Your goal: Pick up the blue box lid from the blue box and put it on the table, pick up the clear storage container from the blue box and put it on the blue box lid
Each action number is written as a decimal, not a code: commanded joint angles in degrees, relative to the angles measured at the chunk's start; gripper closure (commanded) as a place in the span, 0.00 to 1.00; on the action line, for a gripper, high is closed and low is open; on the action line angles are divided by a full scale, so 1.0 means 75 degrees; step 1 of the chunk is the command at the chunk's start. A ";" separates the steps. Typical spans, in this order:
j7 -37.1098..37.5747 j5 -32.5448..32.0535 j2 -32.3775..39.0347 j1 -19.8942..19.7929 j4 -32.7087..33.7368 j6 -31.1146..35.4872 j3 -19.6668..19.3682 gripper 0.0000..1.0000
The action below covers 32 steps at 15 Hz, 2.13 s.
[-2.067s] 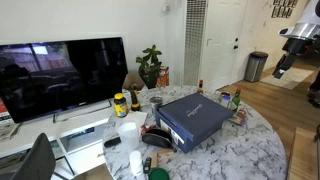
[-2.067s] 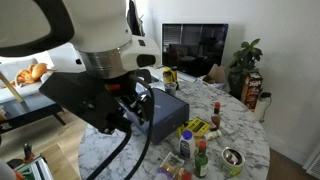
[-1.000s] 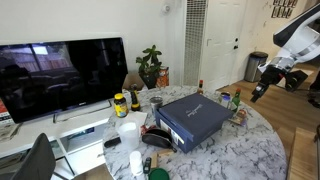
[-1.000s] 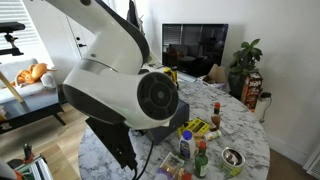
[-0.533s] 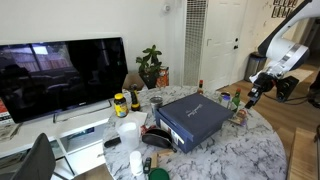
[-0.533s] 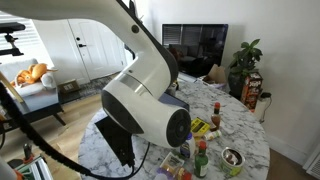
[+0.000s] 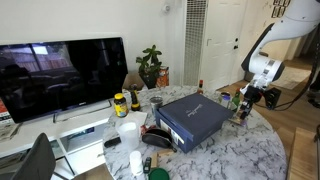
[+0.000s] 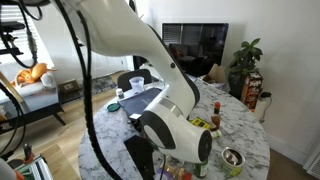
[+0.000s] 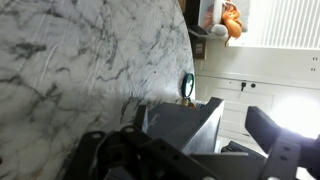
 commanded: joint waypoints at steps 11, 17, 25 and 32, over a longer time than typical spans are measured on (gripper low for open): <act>-0.0128 0.0847 0.2016 -0.2272 0.2256 -0.0178 0.1888 0.07; -0.0001 0.1221 0.2355 -0.2343 0.2368 -0.0492 0.1964 0.14; 0.0113 0.1384 0.2487 -0.2505 0.2540 -0.1464 0.1887 0.15; 0.0472 0.1297 0.2747 -0.2520 0.2694 -0.1928 0.1848 0.69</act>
